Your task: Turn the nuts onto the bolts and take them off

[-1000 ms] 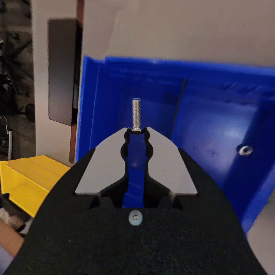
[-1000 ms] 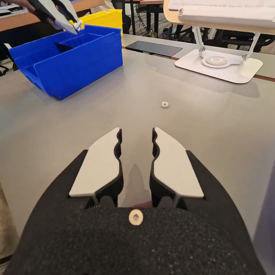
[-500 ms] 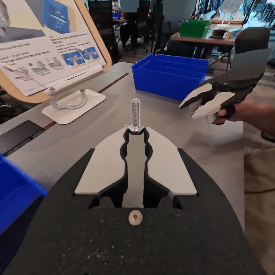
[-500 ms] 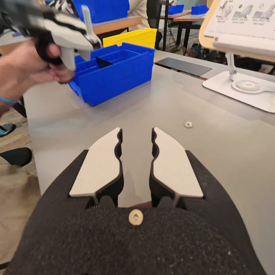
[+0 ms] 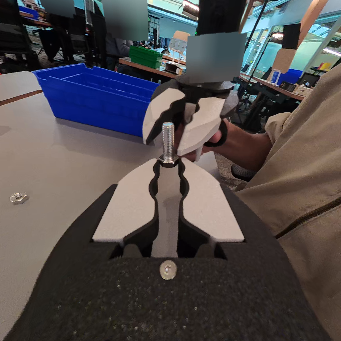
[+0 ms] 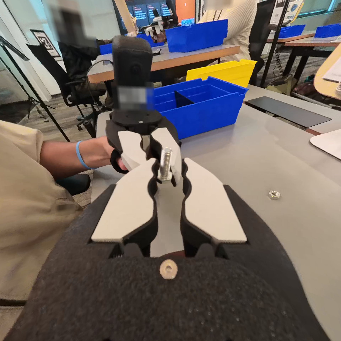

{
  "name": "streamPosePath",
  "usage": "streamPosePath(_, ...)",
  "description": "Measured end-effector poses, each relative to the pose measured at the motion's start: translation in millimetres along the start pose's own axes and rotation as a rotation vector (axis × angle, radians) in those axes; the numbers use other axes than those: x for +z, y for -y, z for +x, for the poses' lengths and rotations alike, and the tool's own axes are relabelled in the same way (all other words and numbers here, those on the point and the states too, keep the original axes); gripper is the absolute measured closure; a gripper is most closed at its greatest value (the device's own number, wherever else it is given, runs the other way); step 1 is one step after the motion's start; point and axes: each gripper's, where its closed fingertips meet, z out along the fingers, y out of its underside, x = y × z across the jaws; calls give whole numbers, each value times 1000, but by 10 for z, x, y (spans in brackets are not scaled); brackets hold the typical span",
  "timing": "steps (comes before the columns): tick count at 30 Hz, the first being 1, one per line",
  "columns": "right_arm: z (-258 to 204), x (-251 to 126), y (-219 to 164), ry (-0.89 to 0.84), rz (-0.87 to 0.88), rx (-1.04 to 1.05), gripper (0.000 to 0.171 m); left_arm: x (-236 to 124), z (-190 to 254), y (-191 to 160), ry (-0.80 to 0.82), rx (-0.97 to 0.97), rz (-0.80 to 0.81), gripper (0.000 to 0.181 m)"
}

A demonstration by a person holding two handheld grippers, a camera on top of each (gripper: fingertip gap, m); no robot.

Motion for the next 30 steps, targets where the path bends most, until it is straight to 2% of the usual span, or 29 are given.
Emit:
streamPosePath(2, -13, -26, 5, 28, 20, 16, 161, 32, -3, -11, 1, 4, -5, 162)
streamPosePath(8, 4, -34, -6, 73, 54, 96, 161, 51, -31, -8, -1, -8, 27, 161)
streamPosePath(12, 41, -62, 43, 119, 115, 196, 162, 58, -71, -47, 37, -11, 16, 137)
streamPosePath(14, 51, -66, 76, 150, 151, 262, 162, 84, -76, -74, 46, -8, 2, 130)
streamPosePath(19, -6, 14, 64, 207, 183, 371, 162, 129, -75, -42, 70, 27, 15, 134)
streamPosePath(24, -43, 91, -24, 158, 146, 327, 162, 118, -80, -42, 81, 36, 8, 140)
streamPosePath(29, -30, 109, -73, 99, 100, 259, 162, 81, -77, -65, 72, 39, -6, 163)
streamPosePath(30, -22, 115, -85, 90, 88, 251, 162, 86, -88, -81, 79, 37, -17, 163)
